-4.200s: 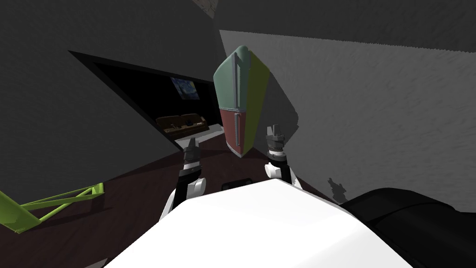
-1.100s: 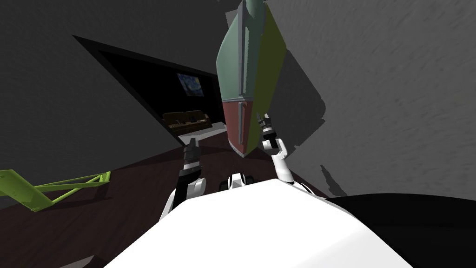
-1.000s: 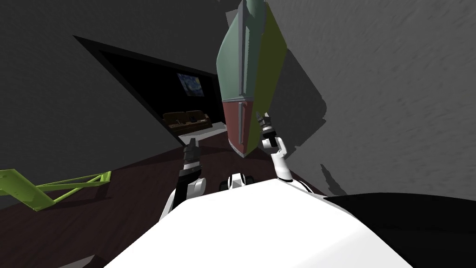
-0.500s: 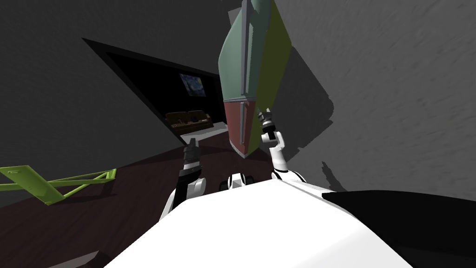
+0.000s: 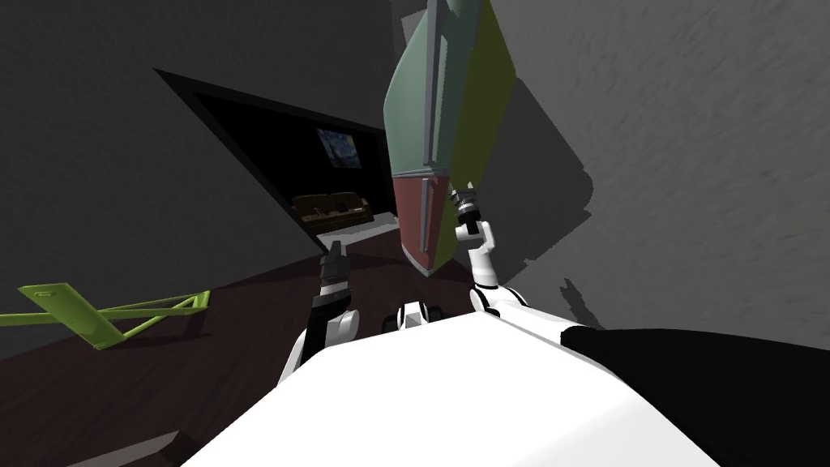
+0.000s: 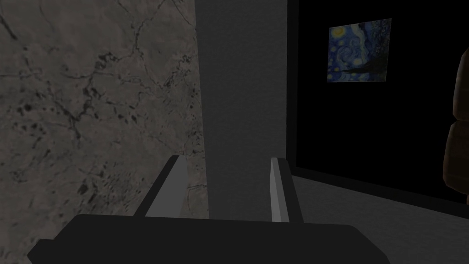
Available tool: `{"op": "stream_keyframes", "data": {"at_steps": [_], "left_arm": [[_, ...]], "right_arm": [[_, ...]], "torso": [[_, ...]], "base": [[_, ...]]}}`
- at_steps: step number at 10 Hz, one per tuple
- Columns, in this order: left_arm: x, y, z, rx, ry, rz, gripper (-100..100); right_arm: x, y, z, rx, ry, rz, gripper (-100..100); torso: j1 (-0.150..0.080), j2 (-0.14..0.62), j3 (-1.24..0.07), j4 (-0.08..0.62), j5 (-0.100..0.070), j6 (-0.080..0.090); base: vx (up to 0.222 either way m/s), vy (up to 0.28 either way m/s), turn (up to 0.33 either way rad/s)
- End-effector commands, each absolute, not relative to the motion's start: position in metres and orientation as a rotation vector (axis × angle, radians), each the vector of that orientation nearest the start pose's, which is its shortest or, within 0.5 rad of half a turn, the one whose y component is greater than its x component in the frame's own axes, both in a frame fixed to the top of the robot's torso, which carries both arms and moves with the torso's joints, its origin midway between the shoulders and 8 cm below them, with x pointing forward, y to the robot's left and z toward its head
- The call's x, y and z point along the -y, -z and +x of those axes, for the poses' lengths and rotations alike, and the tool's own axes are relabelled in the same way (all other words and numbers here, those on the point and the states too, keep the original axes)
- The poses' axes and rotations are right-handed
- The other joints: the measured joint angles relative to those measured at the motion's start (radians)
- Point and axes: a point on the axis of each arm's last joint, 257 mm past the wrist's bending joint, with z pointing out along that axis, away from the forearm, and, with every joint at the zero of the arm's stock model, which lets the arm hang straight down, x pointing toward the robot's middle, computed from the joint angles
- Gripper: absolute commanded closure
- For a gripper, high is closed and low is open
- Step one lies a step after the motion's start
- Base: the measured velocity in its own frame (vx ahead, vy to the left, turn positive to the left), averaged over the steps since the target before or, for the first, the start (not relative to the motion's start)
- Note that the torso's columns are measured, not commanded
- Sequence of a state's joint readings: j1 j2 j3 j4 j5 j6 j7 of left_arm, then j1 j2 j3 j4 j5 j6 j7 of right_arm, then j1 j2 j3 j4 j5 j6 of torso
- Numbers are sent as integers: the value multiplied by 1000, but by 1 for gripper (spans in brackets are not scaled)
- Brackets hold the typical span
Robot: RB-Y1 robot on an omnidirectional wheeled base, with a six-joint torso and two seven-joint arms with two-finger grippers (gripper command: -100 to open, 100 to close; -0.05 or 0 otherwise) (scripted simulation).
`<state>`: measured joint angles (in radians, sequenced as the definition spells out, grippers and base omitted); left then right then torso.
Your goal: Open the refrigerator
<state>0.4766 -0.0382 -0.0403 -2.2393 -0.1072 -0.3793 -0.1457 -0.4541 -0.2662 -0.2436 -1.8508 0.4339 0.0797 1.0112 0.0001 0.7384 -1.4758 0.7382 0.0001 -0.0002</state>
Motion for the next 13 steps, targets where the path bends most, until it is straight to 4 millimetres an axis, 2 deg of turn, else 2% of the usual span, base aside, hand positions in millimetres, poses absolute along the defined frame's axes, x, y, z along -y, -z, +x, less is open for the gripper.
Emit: {"op": "stream_keyframes", "data": {"at_steps": [1, 2, 3, 4, 5, 6, 7, 8, 13], "left_arm": [[-260, 11, 376, -781, 1115, -670, 0], [-260, 11, 376, -781, 1115, -670, 0], [-260, 11, 376, -781, 1115, -670, 0], [-260, 11, 376, -781, 1115, -670, 0], [-260, 11, 376, -781, 1115, -670, 0], [-260, 11, 376, -781, 1115, -670, 0], [-260, 11, 376, -781, 1115, -670, 0], [-260, 11, 376, -781, 1115, -670, 0], [-260, 11, 376, -780, 1115, -670, 0]], "right_arm": [[331, -180, 569, -912, 254, 13, -100], [329, -186, 568, -902, 274, 1, -100], [339, -188, 579, -930, 330, 7, -100], [337, -194, 578, -922, 352, -6, -100], [347, -196, 588, -951, 408, -2, -100], [345, -201, 588, -943, 428, -13, -100], [354, -205, 597, -969, 481, -11, -100], [353, -207, 597, -966, 501, -22, -100], [375, -223, 620, -1038, 689, -45, -100]], "torso": [[0, 0, 0, 0, 0, 0], [1, -1, -1, 0, 0, 0], [0, -1, -1, 0, 0, 0], [0, -1, 0, 0, 0, 0], [0, 0, 0, 0, 0, 0], [0, 0, 0, 0, 0, 0], [0, 0, 0, 0, 0, 0], [1, 0, 0, 0, 0, 0], [0, 0, 0, 0, 0, 0]], "base": [[28, 29, 66], [29, 27, 33], [28, 30, 58], [21, 27, 37], [29, 37, 60], [25, 33, 31], [26, 46, 59], [26, 39, 33], [21, 44, 48]]}}
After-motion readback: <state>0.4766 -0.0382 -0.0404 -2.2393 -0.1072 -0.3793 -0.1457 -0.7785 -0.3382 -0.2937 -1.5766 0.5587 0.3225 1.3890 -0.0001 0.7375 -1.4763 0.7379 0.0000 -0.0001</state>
